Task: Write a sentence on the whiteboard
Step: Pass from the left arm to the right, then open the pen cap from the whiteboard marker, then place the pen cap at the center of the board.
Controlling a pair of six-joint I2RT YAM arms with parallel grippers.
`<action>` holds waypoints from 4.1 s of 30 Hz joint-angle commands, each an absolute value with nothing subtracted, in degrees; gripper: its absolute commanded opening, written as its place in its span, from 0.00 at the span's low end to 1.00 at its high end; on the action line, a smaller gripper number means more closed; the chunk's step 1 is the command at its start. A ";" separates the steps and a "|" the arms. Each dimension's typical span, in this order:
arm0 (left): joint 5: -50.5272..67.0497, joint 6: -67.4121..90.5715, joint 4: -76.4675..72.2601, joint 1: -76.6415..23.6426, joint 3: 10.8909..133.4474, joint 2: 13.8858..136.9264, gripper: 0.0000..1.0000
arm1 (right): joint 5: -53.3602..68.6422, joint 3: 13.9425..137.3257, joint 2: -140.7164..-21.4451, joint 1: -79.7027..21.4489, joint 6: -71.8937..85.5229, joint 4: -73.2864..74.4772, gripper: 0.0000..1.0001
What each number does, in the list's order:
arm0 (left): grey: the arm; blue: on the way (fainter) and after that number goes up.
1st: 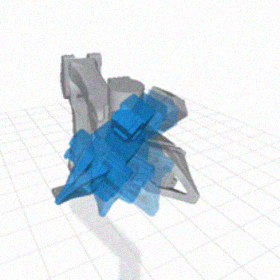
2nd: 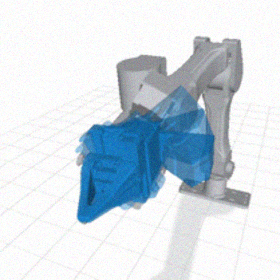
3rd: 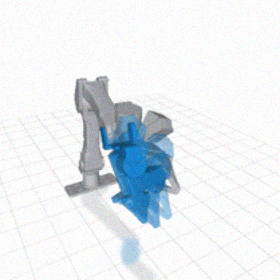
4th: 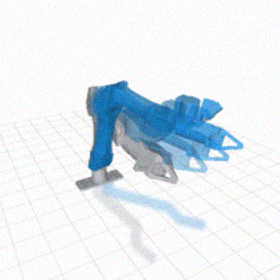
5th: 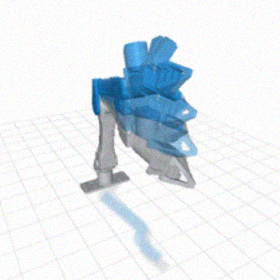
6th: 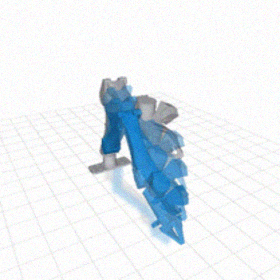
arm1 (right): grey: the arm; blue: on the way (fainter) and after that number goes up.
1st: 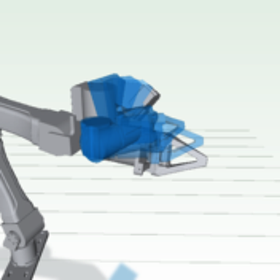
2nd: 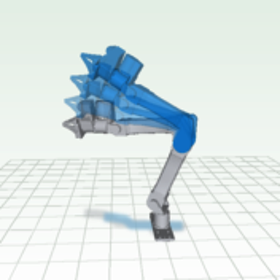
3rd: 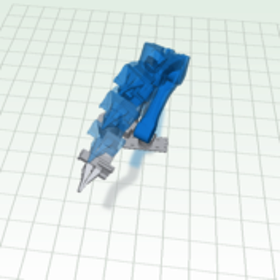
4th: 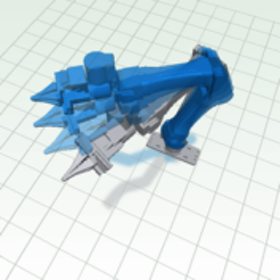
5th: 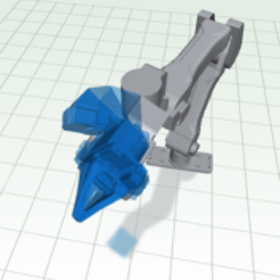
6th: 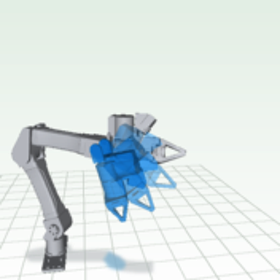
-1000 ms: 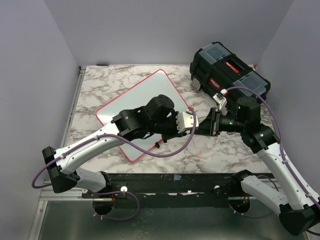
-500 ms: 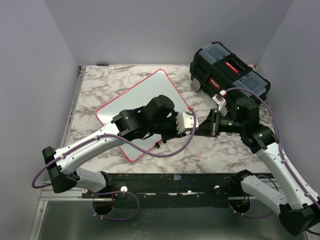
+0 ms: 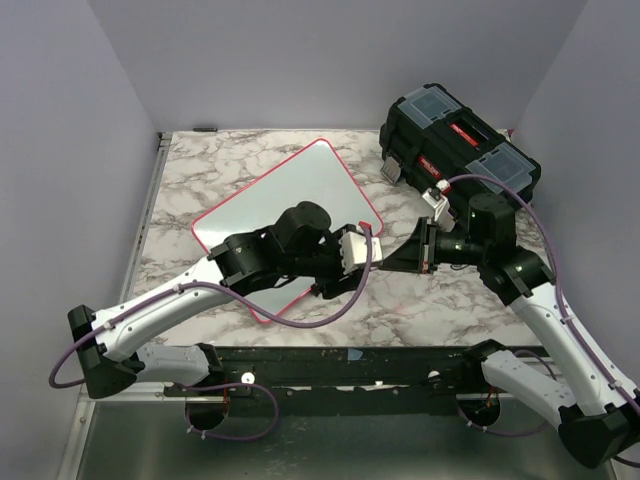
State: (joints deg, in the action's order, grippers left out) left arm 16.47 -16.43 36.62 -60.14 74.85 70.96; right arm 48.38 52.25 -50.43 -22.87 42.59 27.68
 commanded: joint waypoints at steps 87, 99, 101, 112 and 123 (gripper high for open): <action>20.81 -7.39 31.93 -52.12 60.28 64.07 0.00 | 43.26 60.39 -49.32 -23.11 38.05 34.10 0.01; 21.97 3.06 21.09 -52.16 57.16 68.00 0.00 | 6.12 67.72 -46.22 -23.10 35.38 47.80 0.01; 22.01 4.96 18.91 -52.25 57.04 69.88 0.00 | 1.21 68.41 -45.30 -23.07 35.87 49.05 0.01; 19.30 11.99 10.34 -54.94 61.78 86.39 0.00 | -10.97 70.81 -39.86 -23.04 37.19 49.61 0.01; 14.58 17.13 6.20 -57.66 71.07 103.05 0.00 | -10.93 70.28 -37.25 -23.11 36.33 47.24 0.01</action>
